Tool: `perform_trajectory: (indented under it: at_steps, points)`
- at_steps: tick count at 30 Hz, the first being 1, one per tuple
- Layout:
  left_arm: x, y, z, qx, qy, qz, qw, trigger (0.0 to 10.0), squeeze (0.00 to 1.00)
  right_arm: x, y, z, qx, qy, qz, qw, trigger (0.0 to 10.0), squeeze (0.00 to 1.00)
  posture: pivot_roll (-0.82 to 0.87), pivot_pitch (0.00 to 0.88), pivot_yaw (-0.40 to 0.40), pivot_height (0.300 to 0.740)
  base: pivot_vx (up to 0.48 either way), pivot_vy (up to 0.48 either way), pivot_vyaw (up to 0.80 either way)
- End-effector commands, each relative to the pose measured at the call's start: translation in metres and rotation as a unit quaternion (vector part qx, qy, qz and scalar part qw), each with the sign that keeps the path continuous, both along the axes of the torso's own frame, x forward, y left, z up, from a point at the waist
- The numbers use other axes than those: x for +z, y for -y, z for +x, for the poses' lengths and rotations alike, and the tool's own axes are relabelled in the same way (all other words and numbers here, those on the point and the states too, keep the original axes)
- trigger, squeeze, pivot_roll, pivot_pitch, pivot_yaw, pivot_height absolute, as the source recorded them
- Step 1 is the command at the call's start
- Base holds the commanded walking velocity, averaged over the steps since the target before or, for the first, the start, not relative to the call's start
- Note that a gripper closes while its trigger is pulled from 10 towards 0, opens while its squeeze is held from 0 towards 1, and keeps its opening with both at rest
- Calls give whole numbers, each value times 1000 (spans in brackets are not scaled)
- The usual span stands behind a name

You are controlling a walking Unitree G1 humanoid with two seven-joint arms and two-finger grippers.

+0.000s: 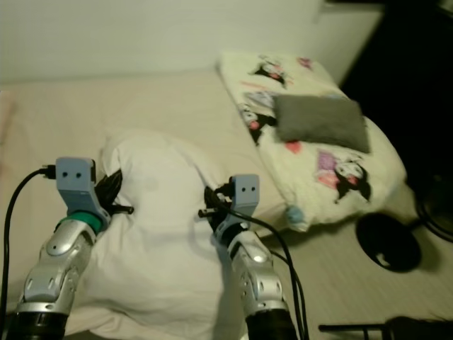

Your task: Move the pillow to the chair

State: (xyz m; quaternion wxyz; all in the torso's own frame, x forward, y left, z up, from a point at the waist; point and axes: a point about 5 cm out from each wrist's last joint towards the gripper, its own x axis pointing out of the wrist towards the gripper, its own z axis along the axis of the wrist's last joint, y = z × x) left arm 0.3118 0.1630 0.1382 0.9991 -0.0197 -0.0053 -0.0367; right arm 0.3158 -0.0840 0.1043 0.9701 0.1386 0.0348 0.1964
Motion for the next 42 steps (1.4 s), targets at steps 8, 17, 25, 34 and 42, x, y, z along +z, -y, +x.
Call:
perform_trajectory:
  at_steps: [8,17,25,34,42]
  points:
    - [9,9,2,-2,28,-4,1000,10000,0,11,0,3,5,21,-9,1000,10000,0,56,61,-32,740,0,0,-800]
    - [23,10,6,-4,57,-5,998,10000,0,35,-4,9,2,58,20,998,10000,0,77,64,-25,740,0,0,-800]
    - [44,16,9,-14,91,-10,996,10000,0,53,-7,13,0,83,40,996,10000,0,103,65,-32,740,0,0,-800]
    - [74,24,8,-34,140,-45,989,10000,0,67,-9,14,9,105,43,994,10000,0,112,57,-45,740,0,0,-800]
    - [55,23,7,-41,99,-33,994,10000,0,53,-3,11,-8,87,29,996,10000,0,111,44,-26,740,0,0,-800]
